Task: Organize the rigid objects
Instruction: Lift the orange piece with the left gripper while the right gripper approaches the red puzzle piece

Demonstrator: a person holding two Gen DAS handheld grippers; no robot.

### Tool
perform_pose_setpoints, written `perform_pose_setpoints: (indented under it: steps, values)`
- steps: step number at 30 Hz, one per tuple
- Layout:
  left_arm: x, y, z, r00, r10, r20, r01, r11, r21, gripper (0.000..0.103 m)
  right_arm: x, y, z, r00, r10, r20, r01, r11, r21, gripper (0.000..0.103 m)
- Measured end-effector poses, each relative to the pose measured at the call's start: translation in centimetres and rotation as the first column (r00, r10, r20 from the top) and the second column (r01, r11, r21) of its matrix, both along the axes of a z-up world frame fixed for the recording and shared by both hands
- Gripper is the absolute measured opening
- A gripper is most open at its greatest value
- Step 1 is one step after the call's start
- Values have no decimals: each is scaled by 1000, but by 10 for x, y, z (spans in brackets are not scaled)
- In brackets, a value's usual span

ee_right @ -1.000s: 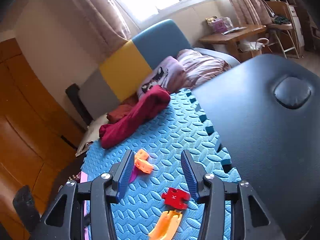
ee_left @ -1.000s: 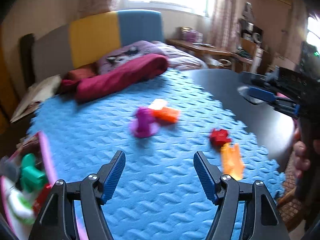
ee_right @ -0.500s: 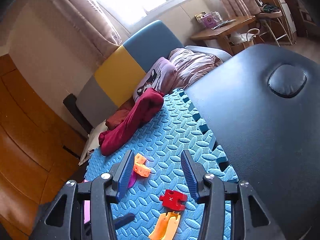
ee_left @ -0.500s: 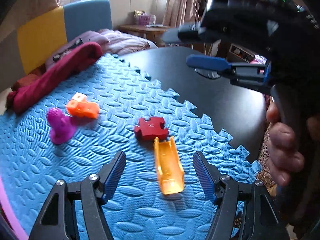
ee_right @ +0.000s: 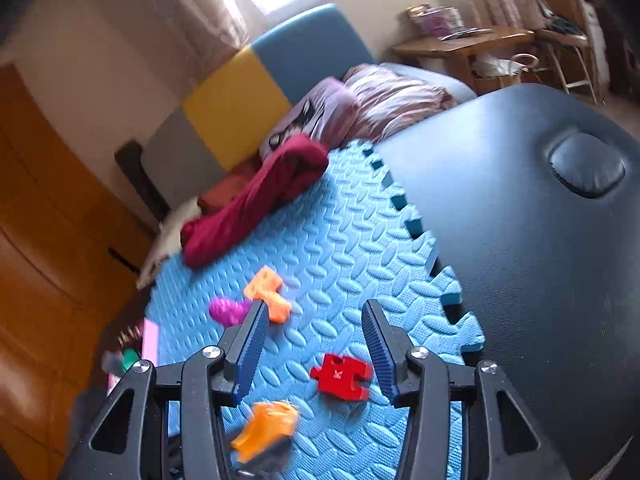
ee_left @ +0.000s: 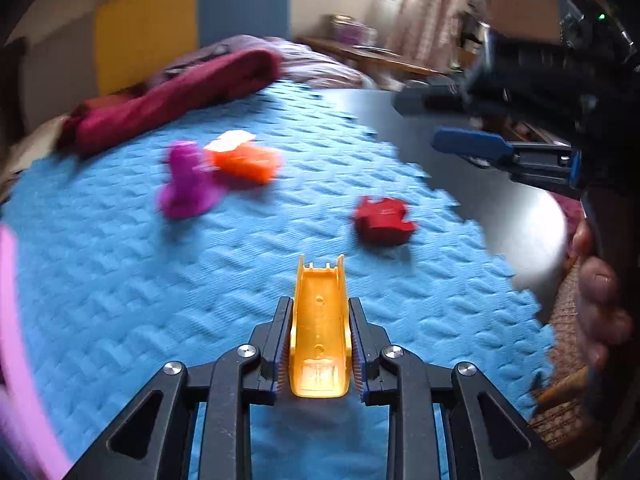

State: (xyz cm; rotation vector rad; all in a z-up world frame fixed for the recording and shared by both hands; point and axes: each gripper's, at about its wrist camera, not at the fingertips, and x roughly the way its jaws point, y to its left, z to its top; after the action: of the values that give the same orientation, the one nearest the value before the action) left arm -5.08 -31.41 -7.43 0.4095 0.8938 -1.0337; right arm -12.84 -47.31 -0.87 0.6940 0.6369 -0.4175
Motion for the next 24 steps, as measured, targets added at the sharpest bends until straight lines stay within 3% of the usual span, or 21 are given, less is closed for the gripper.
perform_pose_setpoints:
  steps: [5,11,15,24]
  values:
    - [15,37,-2,994,108,29,-108,994,-22,27,19,16,-11,988,56,-143,-66,996,-65,51]
    - [7,47,-4,990,113,86,-108,992,-60,27,29,21,-23,968,57,-246,-83,992,-96,63]
    - [11,51,-4,992,116,51,-112,991,-78,27,35,21,-31,955,74,-287,-100,992,-78,70]
    - [10,49,-5,991,114,74,-109,992,-65,27,49,25,-49,916,70,-396,-115,989,-91,71]
